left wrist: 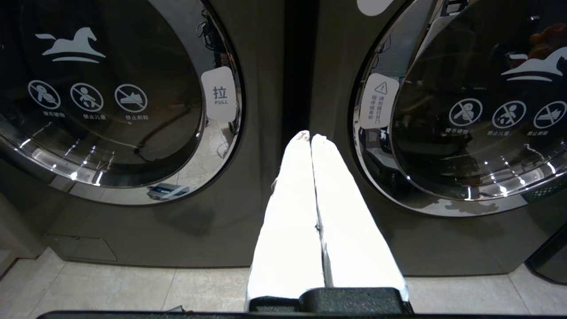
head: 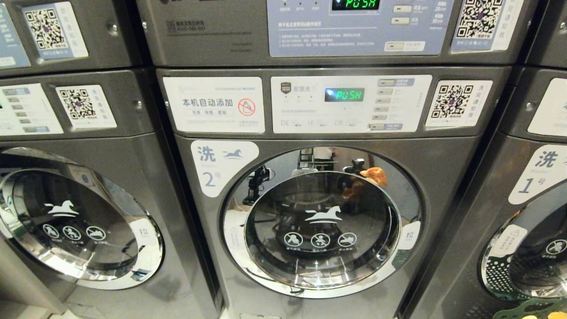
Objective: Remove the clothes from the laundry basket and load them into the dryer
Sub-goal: Put the clothes in the dryer
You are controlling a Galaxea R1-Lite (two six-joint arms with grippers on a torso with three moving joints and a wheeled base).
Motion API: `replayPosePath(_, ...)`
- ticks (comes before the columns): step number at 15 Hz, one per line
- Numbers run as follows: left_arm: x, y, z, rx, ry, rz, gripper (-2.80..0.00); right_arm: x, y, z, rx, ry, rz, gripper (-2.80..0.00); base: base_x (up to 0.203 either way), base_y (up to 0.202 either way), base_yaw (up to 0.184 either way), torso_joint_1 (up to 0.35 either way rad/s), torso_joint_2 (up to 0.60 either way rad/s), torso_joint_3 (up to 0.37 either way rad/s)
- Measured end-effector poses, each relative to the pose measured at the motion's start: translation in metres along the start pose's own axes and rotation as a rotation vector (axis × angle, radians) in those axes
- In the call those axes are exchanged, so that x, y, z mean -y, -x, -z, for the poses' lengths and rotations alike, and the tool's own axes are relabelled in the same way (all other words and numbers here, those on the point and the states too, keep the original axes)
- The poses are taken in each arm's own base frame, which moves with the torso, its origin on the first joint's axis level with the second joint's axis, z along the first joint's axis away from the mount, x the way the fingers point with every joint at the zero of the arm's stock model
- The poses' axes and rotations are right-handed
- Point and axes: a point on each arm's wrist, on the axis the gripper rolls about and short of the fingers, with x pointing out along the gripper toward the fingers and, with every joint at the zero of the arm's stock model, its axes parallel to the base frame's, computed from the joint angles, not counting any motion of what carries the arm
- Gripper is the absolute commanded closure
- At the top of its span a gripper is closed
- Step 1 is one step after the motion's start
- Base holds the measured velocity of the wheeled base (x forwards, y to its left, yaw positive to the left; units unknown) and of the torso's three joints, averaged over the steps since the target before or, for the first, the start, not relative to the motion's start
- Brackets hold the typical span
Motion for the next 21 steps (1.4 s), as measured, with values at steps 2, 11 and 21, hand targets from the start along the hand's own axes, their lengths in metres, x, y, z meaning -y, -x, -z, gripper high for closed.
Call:
replayPosePath(2,0.0,0.0,0.0001,-0.001,0.0,-0.001,0.0,0.0,-0.0001,0.0004,-0.002,0.0,0.0,0.0,0.0,0.0,0.0,0.114,-0.47,-0.336)
replayPosePath(11,0.0,0.0,0.0001,-0.001,0.0,0.0,0.0,0.0,-0.0001,0.0004,-0.003,0.0,0.0,0.0,0.0,0.0,0.0,0.161,-0.48,-0.315)
replayPosePath(21,0.0,0.0,0.0001,-0.001,0.0,0.0,0.0,0.0,-0.0001,0.0003,-0.002,0.0,0.0,0.0,0.0,0.0,0.0,0.221,-0.53,-0.309)
